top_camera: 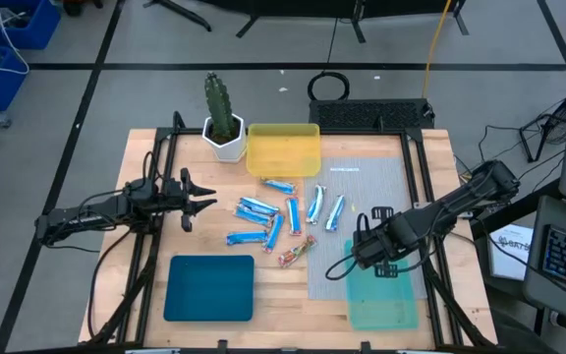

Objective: Pick and place Granola Bars by type
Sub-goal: Put the yellow granola bar into the green bin

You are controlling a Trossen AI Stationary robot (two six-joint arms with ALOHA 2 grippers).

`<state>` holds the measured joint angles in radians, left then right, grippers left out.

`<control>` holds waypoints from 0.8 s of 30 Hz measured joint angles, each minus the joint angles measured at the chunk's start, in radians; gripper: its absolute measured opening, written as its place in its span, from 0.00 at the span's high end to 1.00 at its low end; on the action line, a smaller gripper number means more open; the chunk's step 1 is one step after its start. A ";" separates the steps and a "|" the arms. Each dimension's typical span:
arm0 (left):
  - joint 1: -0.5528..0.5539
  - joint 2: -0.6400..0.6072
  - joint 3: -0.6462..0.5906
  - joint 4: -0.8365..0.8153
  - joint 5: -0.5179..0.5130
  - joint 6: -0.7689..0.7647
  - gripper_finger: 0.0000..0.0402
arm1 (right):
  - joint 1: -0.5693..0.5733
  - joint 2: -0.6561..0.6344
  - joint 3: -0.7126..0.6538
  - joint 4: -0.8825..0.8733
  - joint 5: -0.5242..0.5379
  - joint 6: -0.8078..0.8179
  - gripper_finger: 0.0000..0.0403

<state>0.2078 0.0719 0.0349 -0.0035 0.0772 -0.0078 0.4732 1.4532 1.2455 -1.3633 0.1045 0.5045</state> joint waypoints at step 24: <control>0.000 0.000 0.000 0.000 0.000 0.000 0.69 | 0.000 0.005 -0.184 0.246 -0.031 0.002 1.00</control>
<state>0.2080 0.0719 0.0352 -0.0035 0.0770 -0.0077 0.4736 1.4582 1.0614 -1.1177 0.0734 0.5068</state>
